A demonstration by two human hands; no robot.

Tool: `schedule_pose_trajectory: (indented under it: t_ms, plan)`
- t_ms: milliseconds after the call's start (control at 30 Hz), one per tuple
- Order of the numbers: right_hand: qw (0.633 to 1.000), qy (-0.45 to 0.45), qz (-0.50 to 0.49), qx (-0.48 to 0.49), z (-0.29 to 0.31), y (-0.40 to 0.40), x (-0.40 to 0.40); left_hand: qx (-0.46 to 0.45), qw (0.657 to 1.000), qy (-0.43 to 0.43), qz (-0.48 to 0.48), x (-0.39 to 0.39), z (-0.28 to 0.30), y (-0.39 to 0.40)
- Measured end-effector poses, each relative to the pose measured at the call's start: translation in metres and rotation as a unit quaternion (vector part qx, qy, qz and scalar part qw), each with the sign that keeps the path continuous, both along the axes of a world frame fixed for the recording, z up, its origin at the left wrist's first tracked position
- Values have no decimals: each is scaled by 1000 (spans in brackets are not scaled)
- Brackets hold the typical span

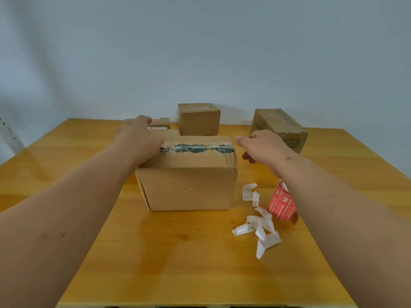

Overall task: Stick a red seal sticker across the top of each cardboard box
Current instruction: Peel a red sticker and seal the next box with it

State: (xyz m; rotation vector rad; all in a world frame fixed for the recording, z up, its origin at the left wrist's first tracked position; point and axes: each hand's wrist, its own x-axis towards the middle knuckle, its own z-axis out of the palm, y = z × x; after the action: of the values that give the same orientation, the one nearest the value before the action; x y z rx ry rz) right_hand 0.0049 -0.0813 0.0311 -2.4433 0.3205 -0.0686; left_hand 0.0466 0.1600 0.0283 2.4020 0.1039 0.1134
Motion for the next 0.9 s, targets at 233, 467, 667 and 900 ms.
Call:
schedule_pose_trajectory:
  t_ms: [233,467,667,900]
  plan:
    - [1000,-14,-10,-24,10,-42,-21,100,968,-170,-154,-40,21,-85]
    - [1000,-10,18,-19,-1,-89,-70,82,938,-183,-283,-85,-9,-154]
    - [983,21,119,-135,-13,-109,-100,85,935,-128,-321,-105,-45,-182]
    - [967,-34,91,-235,-41,-122,-104,68,949,-60,-302,-117,-72,-189]
